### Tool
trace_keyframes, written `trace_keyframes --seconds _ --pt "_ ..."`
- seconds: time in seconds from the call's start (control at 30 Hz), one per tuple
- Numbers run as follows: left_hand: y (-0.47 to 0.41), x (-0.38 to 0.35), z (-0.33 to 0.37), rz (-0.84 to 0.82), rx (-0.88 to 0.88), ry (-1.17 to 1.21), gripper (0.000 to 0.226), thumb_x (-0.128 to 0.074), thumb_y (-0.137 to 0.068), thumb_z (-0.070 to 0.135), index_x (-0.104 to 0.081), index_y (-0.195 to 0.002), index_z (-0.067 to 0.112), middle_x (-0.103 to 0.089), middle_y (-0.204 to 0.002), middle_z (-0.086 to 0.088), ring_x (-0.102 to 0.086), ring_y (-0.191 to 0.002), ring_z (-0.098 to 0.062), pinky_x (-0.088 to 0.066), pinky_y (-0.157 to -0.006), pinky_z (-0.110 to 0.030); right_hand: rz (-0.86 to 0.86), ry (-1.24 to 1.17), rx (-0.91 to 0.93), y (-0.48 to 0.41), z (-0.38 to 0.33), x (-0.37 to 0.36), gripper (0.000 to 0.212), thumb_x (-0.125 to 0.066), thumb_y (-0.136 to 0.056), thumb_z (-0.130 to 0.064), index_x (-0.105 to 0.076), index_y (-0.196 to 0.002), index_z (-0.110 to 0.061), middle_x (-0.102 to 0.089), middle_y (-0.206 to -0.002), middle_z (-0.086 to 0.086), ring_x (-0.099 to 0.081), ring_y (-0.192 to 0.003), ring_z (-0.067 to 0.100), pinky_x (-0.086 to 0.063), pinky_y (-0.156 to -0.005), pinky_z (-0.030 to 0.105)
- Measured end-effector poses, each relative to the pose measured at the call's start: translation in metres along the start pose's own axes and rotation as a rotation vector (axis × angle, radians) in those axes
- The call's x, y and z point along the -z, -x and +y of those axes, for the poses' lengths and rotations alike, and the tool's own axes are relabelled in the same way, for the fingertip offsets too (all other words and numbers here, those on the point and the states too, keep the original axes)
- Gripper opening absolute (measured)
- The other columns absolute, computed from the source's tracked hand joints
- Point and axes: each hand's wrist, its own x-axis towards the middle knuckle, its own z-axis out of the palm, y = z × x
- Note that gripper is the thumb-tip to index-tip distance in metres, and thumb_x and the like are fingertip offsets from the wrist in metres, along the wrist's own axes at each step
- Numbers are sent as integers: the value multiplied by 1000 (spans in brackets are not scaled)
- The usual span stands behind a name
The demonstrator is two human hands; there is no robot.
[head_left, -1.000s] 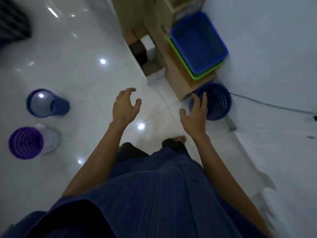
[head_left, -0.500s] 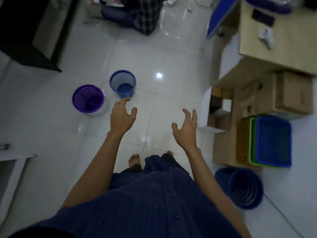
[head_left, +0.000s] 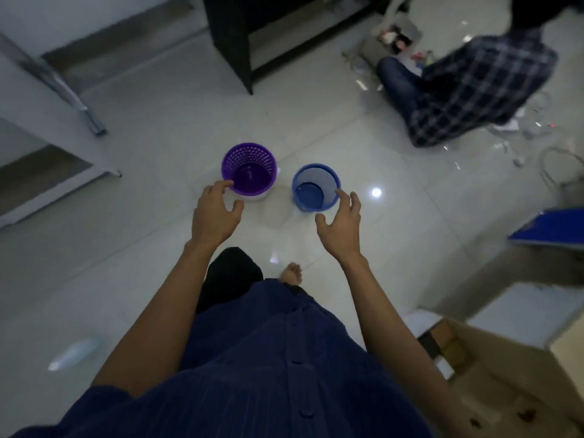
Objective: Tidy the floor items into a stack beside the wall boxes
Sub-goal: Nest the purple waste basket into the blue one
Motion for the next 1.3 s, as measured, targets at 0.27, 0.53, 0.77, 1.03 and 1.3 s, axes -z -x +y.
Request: trace_keyframes --seconds 0.27,0.53,0.77,1.03,1.3 --pt "-61 21 -30 120 251 60 49 -62 -95 32 -51 -141 21 -55 -132 -11 -53 -122 -21 -39 -93 -27 -203 113 127 -129 -59 -47 68 -68 -89 -18 -36 -148 -8 -30 -153 17 -41 -133 34 -44 -107 47" --pt "-192 -11 -97 47 367 83 49 -63 -95 29 -51 -141 18 -54 -132 -12 -54 -122 -24 -45 -97 -32 -279 80 31 -256 -66 -158 68 -66 -91 -20 -33 -150 -10 -31 -155 15 -34 -141 32 -38 -113 52" --pt "-350 -144 -225 -16 415 65 68 -65 -94 34 -32 -153 21 -40 -149 -11 -45 -134 -23 -36 -100 -28 -315 134 -23 -384 38 -331 78 -67 -91 -18 -24 -155 -10 -28 -156 15 -33 -142 30 -40 -112 45" --pt "-447 -287 -340 -34 484 103 89 -69 -91 32 -13 -159 20 -32 -155 -11 -44 -133 -24 -46 -100 -38 -268 175 -88 -485 140 -459 93 -66 -90 -18 -4 -160 -13 -17 -159 18 -38 -137 40 -46 -104 53" --pt "-428 -258 -312 39 384 121 70 -63 -92 21 -31 -154 16 -50 -140 -7 -45 -118 -7 -45 -96 -27 -296 195 -103 -461 112 -424 86 -63 -92 -21 -10 -159 -12 -29 -153 20 -41 -133 36 -44 -104 50"
